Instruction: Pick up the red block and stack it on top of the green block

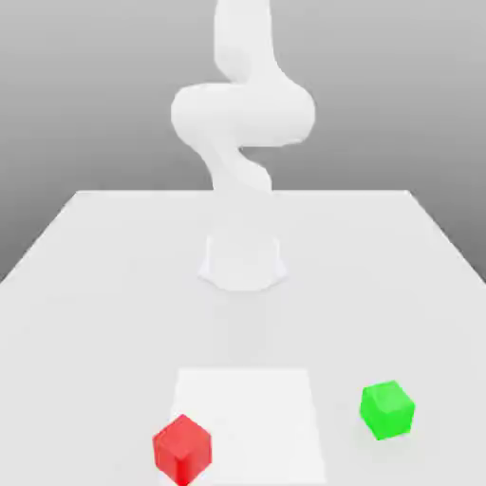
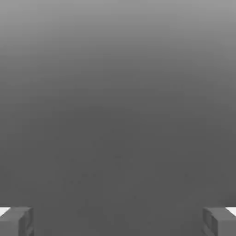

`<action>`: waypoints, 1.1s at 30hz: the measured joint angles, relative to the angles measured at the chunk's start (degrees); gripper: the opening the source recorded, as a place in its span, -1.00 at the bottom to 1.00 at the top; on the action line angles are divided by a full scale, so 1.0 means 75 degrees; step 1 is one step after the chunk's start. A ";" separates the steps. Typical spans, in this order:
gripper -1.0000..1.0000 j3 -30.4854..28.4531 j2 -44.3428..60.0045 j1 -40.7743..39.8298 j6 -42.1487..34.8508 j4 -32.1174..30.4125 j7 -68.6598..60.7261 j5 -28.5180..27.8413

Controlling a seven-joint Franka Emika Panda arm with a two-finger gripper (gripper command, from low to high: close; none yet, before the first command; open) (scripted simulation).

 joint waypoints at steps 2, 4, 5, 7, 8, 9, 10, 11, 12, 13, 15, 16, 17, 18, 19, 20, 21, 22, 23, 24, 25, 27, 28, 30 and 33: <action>0.00 -0.0362 0.0587 0.0302 0.0200 -0.0091 -0.0693 0.0168; 0.00 -0.0694 0.1148 0.0571 0.0391 -0.0178 -0.1364 0.0345; 0.00 -0.0838 0.1428 0.0680 0.0483 -0.0221 -0.1708 0.0448; 0.00 -0.1133 0.1986 0.0910 0.0670 -0.0306 -0.2387 0.0647; 0.00 -0.1276 0.2265 0.1021 0.0758 -0.0347 -0.2726 0.0748; 0.00 -0.1407 0.2544 0.1121 0.0855 -0.0391 -0.3067 0.0849; 0.00 -0.1523 0.2825 0.1205 0.0946 -0.0433 -0.3414 0.0959; 0.00 -0.1625 0.3107 0.1276 0.1037 -0.0474 -0.3762 0.1070; 0.00 -0.1725 0.3388 0.1346 0.1128 -0.0516 -0.4105 0.1176; 0.00 -0.1809 0.3670 0.1400 0.1219 -0.0558 -0.4448 0.1280; 0.00 -0.1934 0.4229 0.1470 0.1405 -0.0643 -0.5114 0.1467; 0.00 -0.1978 0.4506 0.1485 0.1497 -0.0685 -0.5444 0.1552; 0.00 -0.2007 0.4779 0.1486 0.1591 -0.0728 -0.5763 0.1623; 0.00 -0.2024 0.5049 0.1471 0.1688 -0.0772 -0.6070 0.1676; 0.00 -0.2035 0.5314 0.1452 0.1787 -0.0817 -0.6362 0.1710; 0.00 -0.2036 0.5574 0.1422 0.1891 -0.0863 -0.6638 0.1720; 0.00 -0.2037 0.5828 0.1382 0.1997 -0.0910 -0.6897 0.1706; 0.00 -0.2048 0.6075 0.1347 0.2102 -0.0958 -0.7138 0.1667; 0.00 -0.2052 0.6315 0.1307 0.2217 -0.1008 -0.7357 0.1598; 0.00 -0.2065 0.6548 0.1273 0.2333 -0.1059 -0.7554 0.1500; 0.00 -0.2087 0.6773 0.1238 0.2451 -0.1112 -0.7730 0.1370; 0.00 -0.2025 0.7245 0.1130 0.2761 -0.1135 -0.8030 0.1330; 0.00 -0.1923 0.7500 0.1047 0.2952 -0.1104 -0.8176 0.1451; 0.00 -0.1628 0.8028 0.0811 0.3362 -0.1020 -0.8452 0.1766; -1.00 -0.1379 0.8464 0.0623 0.3692 -0.0945 -0.8691 0.2079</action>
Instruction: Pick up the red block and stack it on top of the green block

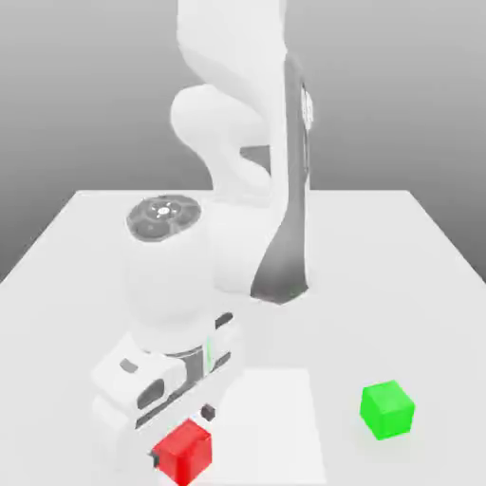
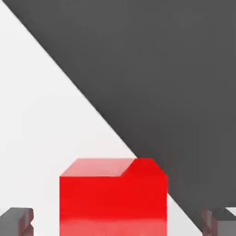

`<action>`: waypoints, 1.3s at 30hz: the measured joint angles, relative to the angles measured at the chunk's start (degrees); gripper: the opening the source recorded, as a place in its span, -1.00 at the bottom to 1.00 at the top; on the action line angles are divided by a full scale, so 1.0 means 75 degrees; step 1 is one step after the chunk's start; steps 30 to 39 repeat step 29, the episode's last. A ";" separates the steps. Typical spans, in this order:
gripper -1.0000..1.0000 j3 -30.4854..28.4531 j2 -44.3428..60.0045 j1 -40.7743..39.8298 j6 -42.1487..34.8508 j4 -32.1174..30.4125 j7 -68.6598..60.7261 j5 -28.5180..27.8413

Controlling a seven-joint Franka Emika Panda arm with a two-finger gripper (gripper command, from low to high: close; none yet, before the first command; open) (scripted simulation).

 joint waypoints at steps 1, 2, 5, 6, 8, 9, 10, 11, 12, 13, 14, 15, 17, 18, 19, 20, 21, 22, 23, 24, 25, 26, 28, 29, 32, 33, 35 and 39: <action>-1.00 0.0000 0.0000 0.0000 -0.0003 0.0000 0.0000 0.0000; -1.00 0.0000 0.0000 0.0000 -0.0007 0.0000 0.0001 -0.0001; -1.00 0.0054 0.0082 -0.0044 0.0046 0.0014 -0.0040 0.0052; -1.00 -0.0020 -0.0012 0.0019 -0.0028 -0.0001 -0.0007 0.0001; -1.00 -0.0261 -0.0425 0.0199 -0.0342 -0.0077 0.0223 -0.0311; -1.00 -0.0385 -0.0673 0.0285 -0.0534 -0.0124 0.0364 -0.0501; -1.00 -0.0496 -0.0930 0.0358 -0.0735 -0.0173 0.0508 -0.0695; -1.00 -0.0569 -0.1179 0.0439 -0.0927 -0.0228 0.0654 -0.0876; -1.00 -0.0471 -0.1368 0.0649 -0.1041 -0.0312 0.0830 -0.1010; -1.00 -0.0323 -0.1517 0.0883 -0.1109 -0.0401 0.1000 -0.1115; -1.00 -0.0172 -0.1661 0.1120 -0.1165 -0.0493 0.1168 -0.1216; -1.00 -0.0011 -0.1803 0.1352 -0.1210 -0.0588 0.1338 -0.1322; -1.00 0.0352 -0.2103 0.1803 -0.1285 -0.0790 0.1706 -0.1558; -1.00 0.0548 -0.2263 0.2076 -0.1318 -0.0897 0.1903 -0.1688; -1.00 0.0750 -0.2430 0.2480 -0.1353 -0.1006 0.2111 -0.1828; -1.00 0.0978 -0.2542 0.2955 -0.1337 -0.1099 0.2343 -0.1965; -1.00 0.1067 -0.2479 0.3183 -0.1200 -0.1146 0.2475 -0.2016; -1.00 0.1106 -0.2312 0.3240 -0.1004 -0.1163 0.2518 -0.2009; -1.00 0.1149 -0.2093 0.3233 -0.0781 -0.1165 0.2525 -0.1981; -1.00 0.1201 -0.1848 0.3200 -0.0541 -0.1160 0.2506 -0.1942; -1.00 0.1233 -0.1590 0.3184 -0.0288 -0.1153 0.2480 -0.1896; 1.00 0.1258 -0.1436 0.3167 -0.0138 -0.1149 0.2457 -0.1859; 1.00 0.1258 -0.1436 0.3167 -0.0138 -0.1149 0.2457 -0.1859; 1.00 0.1258 -0.1436 0.3167 -0.0138 -0.1149 0.2457 -0.1859; 1.00 0.1258 -0.1436 0.3167 -0.0138 -0.1149 0.2457 -0.1859; 1.00 0.1258 -0.1436 0.3167 -0.0138 -0.1149 0.2457 -0.1859; 1.00 0.1258 -0.1436 0.3167 -0.0138 -0.1149 0.2457 -0.1859; 1.00 0.1258 -0.1436 0.3167 -0.0138 -0.1149 0.2457 -0.1859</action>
